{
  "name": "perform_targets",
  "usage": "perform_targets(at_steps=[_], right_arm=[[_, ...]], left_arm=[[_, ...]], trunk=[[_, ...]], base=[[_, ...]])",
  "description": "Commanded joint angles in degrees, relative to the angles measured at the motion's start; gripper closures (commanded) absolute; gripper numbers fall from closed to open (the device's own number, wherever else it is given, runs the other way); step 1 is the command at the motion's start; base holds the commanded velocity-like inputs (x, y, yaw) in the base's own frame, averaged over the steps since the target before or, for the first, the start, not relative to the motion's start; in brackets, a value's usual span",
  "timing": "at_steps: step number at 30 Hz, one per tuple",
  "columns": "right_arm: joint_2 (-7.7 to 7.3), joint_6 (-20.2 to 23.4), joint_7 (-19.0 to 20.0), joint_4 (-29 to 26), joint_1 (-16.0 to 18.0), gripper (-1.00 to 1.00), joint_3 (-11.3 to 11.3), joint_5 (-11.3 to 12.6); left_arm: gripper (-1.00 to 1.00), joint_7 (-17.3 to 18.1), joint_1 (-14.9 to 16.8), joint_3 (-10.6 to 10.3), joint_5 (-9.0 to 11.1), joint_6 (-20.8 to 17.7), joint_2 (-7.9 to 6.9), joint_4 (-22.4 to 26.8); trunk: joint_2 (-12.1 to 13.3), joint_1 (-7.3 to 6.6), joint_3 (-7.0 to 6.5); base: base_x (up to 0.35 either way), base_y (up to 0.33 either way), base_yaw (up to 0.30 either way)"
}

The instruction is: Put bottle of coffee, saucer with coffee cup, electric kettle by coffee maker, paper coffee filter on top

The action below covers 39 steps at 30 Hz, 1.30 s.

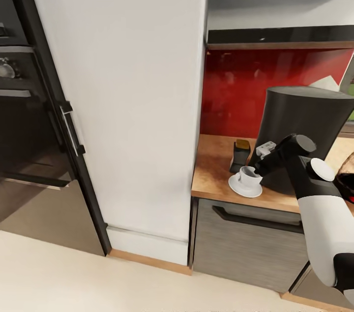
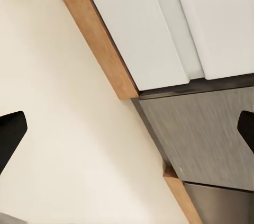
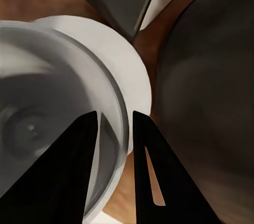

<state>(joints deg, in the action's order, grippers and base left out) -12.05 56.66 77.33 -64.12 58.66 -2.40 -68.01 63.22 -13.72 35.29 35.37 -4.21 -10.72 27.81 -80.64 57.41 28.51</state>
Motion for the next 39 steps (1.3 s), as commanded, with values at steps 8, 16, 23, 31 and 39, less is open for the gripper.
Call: perform_targets(at_steps=[8, 16, 23, 31, 39], right_arm=[[0.01, 0.5, 0.6, 0.0, 0.0, 1.0, -0.1, -0.4], [0.01, 0.5, 0.6, 0.0, 0.0, 1.0, 0.0, -0.4], [0.01, 0.5, 0.6, 0.0, 0.0, 1.0, 0.0, -0.4], [0.01, 0.5, 0.6, 0.0, 0.0, 1.0, -0.1, -0.4], [0.01, 0.5, 0.6, 0.0, 0.0, 1.0, 0.0, -0.4]], left_arm=[[-1.0, 0.1, 0.0, 0.0, 0.3, -0.4, -0.01, 0.1], [-1.0, 0.1, -0.1, 0.0, 0.3, -0.4, -0.04, 0.1], [-1.0, 0.1, 0.0, 0.0, 0.3, -0.4, -0.07, 0.1], [-1.0, 0.1, 0.0, 0.0, 0.3, -0.4, -0.06, 0.1], [-1.0, 0.1, 0.0, 0.0, 0.3, -0.4, -0.04, 0.1]], trunk=[[0.0, 0.0, 0.62], [0.0, 0.0, 0.93], [0.0, 0.0, 0.95], [0.0, 0.0, 0.95], [0.0, 0.0, 1.35]], base=[[0.0, 0.0, 0.0], [0.023, 0.0, 0.0], [0.024, 0.0, 0.0], [0.001, 0.03, 0.0], [0.0, 0.003, 0.0]])
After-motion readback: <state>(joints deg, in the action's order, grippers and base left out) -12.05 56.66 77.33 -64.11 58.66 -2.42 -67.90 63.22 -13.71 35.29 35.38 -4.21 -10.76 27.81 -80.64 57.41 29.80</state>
